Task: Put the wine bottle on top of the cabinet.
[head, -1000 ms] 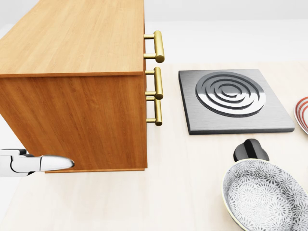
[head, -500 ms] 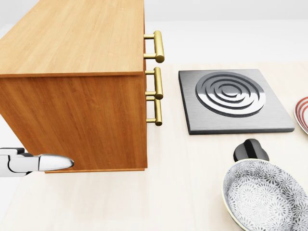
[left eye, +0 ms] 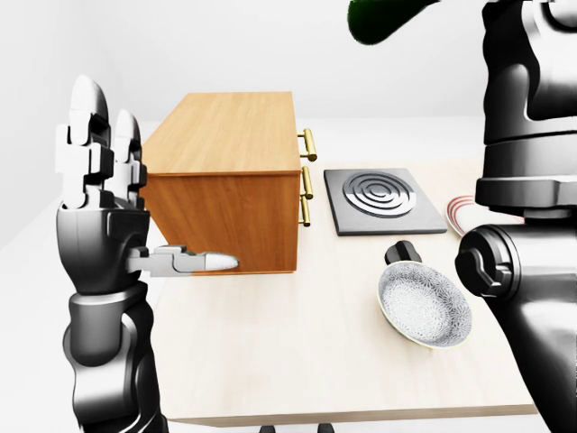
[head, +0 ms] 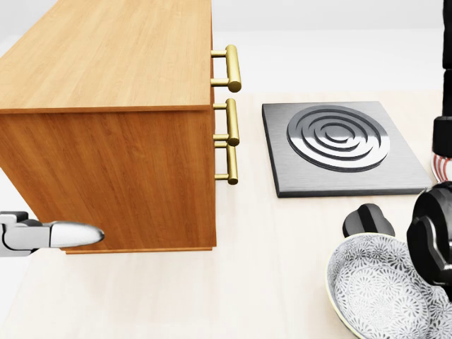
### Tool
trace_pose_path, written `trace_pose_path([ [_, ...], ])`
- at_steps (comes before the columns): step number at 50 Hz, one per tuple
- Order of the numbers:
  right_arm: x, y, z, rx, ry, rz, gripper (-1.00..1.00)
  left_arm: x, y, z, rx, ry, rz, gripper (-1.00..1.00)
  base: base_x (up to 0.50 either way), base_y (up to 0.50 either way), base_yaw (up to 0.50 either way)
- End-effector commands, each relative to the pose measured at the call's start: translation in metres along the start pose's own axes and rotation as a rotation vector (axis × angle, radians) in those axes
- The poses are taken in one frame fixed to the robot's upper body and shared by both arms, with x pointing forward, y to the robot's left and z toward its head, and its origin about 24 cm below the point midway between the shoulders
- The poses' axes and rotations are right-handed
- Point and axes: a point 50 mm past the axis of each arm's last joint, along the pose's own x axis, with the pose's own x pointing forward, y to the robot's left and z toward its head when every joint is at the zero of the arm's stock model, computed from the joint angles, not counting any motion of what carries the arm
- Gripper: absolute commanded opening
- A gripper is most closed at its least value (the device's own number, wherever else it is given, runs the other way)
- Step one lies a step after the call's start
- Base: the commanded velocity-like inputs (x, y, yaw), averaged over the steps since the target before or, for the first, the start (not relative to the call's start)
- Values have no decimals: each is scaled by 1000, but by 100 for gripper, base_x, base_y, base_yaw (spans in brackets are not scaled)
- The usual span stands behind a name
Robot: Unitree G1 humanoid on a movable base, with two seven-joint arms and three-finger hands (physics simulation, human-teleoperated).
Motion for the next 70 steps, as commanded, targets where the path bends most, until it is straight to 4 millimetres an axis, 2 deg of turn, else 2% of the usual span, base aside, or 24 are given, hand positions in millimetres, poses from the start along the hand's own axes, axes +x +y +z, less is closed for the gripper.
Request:
trace_pose_path([
  [1, 37, 59, 10, 37, 73, 125, -89, 1, 1, 3, 2, -13, 1, 100, 0, 0, 0],
  [8, 51, 84, 22, 60, 103, 204, -88, 1, 2, 4, 1, -20, 3, 100, 0, 0, 0],
  [17, 54, 108, 26, 57, 122, 267, -89, 0, 5, 3, 3, -14, 7, 100, 0, 0, 0],
  [22, 53, 122, 23, 44, 139, 297, -88, -2, 7, 2, 6, -2, 12, 100, 0, 0, 0],
  [32, 52, 137, 16, 67, 194, 330, -89, -3, 7, 2, 3, 0, 12, 100, 0, 0, 0],
  [37, 45, 153, 0, 75, 244, 346, -88, -3, 5, 1, 0, 4, 8, 100, 0, 0, 0],
  [39, 43, 164, -2, 82, 251, 364, -89, -3, 5, -1, 0, 12, 7, 100, 0, 0, 0],
  [44, 39, 176, -6, 93, 266, 384, -88, -4, 7, 1, 3, 8, 9, 100, 0, 0, 0],
  [63, 28, 192, -25, 56, 331, 420, -89, -3, 11, 4, 10, -10, 16, 100, 0, 0, 0],
  [70, 24, 191, -35, 40, 366, 405, -88, -4, 10, 4, 7, -6, 15, 100, 0, 0, 0],
])
